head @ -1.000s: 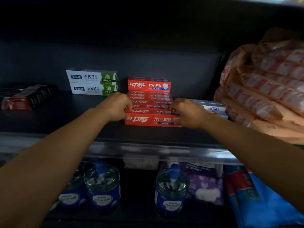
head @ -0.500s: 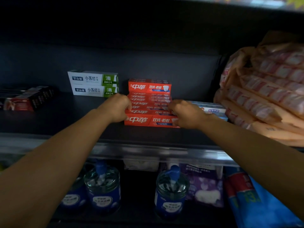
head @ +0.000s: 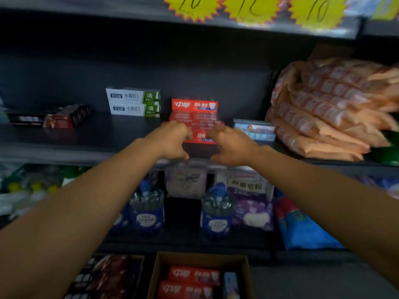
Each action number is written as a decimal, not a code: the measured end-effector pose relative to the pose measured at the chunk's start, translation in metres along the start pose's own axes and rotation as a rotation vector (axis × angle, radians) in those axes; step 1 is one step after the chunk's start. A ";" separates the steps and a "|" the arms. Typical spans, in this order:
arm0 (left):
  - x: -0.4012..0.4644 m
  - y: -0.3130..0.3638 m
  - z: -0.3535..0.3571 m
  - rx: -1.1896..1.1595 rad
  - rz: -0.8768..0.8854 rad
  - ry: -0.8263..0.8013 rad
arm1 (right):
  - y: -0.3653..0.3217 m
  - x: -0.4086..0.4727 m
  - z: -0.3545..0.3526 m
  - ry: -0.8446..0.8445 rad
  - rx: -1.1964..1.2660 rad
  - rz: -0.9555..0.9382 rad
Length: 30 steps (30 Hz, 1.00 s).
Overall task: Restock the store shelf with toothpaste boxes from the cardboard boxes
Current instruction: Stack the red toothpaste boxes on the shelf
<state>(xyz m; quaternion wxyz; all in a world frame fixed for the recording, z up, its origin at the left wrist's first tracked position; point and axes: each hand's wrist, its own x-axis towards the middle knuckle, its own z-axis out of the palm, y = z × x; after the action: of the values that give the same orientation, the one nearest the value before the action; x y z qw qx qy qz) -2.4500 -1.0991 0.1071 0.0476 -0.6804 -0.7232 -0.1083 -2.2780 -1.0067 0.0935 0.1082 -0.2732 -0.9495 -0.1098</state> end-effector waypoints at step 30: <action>-0.157 0.001 0.335 -0.244 -0.125 -0.689 | -0.115 -0.184 0.341 -0.631 0.460 0.102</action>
<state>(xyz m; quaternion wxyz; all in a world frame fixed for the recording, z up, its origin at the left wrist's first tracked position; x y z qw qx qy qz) -2.4116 -1.1780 -0.2520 -0.2868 -0.6322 -0.7187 0.0392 -2.2375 -1.1014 -0.2975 -0.1253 -0.3089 -0.9212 0.2008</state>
